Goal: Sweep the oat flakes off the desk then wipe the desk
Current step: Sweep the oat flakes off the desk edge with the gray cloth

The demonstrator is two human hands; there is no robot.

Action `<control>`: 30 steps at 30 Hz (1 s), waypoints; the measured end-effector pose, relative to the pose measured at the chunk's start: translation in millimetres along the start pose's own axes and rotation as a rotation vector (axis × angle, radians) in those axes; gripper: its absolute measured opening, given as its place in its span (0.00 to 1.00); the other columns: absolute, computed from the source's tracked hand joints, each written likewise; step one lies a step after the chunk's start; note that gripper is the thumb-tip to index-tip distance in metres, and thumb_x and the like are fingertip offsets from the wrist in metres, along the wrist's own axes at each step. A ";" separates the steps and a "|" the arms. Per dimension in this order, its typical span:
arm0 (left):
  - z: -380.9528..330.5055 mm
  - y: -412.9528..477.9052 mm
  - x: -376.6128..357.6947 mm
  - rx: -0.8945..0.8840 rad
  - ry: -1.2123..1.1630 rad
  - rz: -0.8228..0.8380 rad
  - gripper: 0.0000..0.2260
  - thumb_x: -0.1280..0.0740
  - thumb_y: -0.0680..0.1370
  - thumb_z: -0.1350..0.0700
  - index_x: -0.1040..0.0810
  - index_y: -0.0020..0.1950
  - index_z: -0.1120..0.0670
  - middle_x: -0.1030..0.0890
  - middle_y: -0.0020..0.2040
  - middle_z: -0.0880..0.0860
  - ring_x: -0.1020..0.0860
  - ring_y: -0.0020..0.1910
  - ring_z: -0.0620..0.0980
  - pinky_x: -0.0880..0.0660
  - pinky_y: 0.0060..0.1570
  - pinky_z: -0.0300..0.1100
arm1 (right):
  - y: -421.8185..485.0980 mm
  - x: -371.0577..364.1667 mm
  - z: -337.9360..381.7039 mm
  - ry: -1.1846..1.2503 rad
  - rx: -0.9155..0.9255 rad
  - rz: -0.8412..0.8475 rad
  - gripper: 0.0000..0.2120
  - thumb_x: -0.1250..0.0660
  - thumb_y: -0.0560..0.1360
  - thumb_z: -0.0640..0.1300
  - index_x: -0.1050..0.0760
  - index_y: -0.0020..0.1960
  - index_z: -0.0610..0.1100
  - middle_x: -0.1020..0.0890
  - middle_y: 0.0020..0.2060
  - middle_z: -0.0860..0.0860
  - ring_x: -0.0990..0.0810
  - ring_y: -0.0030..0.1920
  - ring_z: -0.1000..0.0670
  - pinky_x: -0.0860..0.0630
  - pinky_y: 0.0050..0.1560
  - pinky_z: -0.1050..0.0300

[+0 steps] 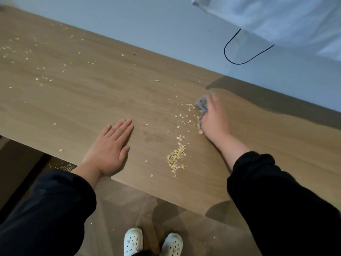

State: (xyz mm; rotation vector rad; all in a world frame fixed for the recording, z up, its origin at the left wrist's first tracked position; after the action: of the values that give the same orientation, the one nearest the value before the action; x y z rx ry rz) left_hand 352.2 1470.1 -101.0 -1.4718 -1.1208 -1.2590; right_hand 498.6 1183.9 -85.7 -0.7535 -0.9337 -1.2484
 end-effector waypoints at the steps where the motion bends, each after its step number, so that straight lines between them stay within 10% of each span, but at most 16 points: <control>1: -0.1 -0.2 -0.2 0.000 -0.001 -0.001 0.29 0.50 0.77 0.48 0.40 0.77 0.59 0.41 0.77 0.55 0.42 0.76 0.53 0.49 0.72 0.49 | -8.9 -8.4 14.0 0.005 0.065 0.043 0.28 0.43 0.74 0.36 0.38 0.73 0.50 0.39 0.75 0.50 0.34 0.73 0.43 0.32 0.70 0.40; 5: 0.4 -0.8 -0.7 0.000 0.000 -0.009 0.29 0.50 0.77 0.49 0.40 0.77 0.59 0.41 0.77 0.55 0.42 0.76 0.53 0.49 0.72 0.49 | -42.1 -12.7 32.6 -0.043 0.204 0.089 0.32 0.46 0.78 0.31 0.50 0.79 0.45 0.50 0.79 0.50 0.53 0.78 0.51 0.57 0.76 0.56; 13: 2.4 0.0 -1.9 -0.009 -0.005 -0.002 0.29 0.49 0.77 0.49 0.40 0.77 0.59 0.41 0.77 0.55 0.42 0.76 0.53 0.48 0.71 0.49 | 1.6 24.4 -31.5 -0.086 -0.070 0.011 0.29 0.45 0.79 0.32 0.47 0.78 0.40 0.48 0.79 0.45 0.50 0.78 0.47 0.52 0.78 0.49; 19: 2.7 -0.3 -2.7 -0.001 0.004 0.016 0.29 0.49 0.77 0.48 0.41 0.77 0.58 0.41 0.77 0.55 0.42 0.76 0.53 0.48 0.71 0.49 | -21.6 1.0 20.2 -0.087 0.203 0.172 0.32 0.44 0.79 0.32 0.50 0.79 0.45 0.50 0.79 0.49 0.52 0.78 0.50 0.56 0.77 0.53; 30: 1.5 -0.1 -1.0 -0.007 -0.012 -0.001 0.29 0.49 0.77 0.49 0.41 0.77 0.59 0.41 0.77 0.55 0.44 0.76 0.53 0.48 0.72 0.50 | 26.4 28.3 -50.2 0.068 -0.172 -0.115 0.26 0.42 0.77 0.35 0.40 0.75 0.43 0.31 0.70 0.45 0.27 0.64 0.44 0.27 0.64 0.45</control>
State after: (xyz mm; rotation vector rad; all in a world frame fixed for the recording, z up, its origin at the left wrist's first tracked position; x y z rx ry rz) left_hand 352.3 1471.5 -102.2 -1.4860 -1.1264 -1.2581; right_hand 534.7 1132.0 -82.1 -0.7951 -0.8310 -1.4605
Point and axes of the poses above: each hand's wrist, its own y-axis towards the middle knuckle, its own x-axis out of the back of the hand, z = x × y, the point moved 4 cm from there along y, towards the middle knuckle
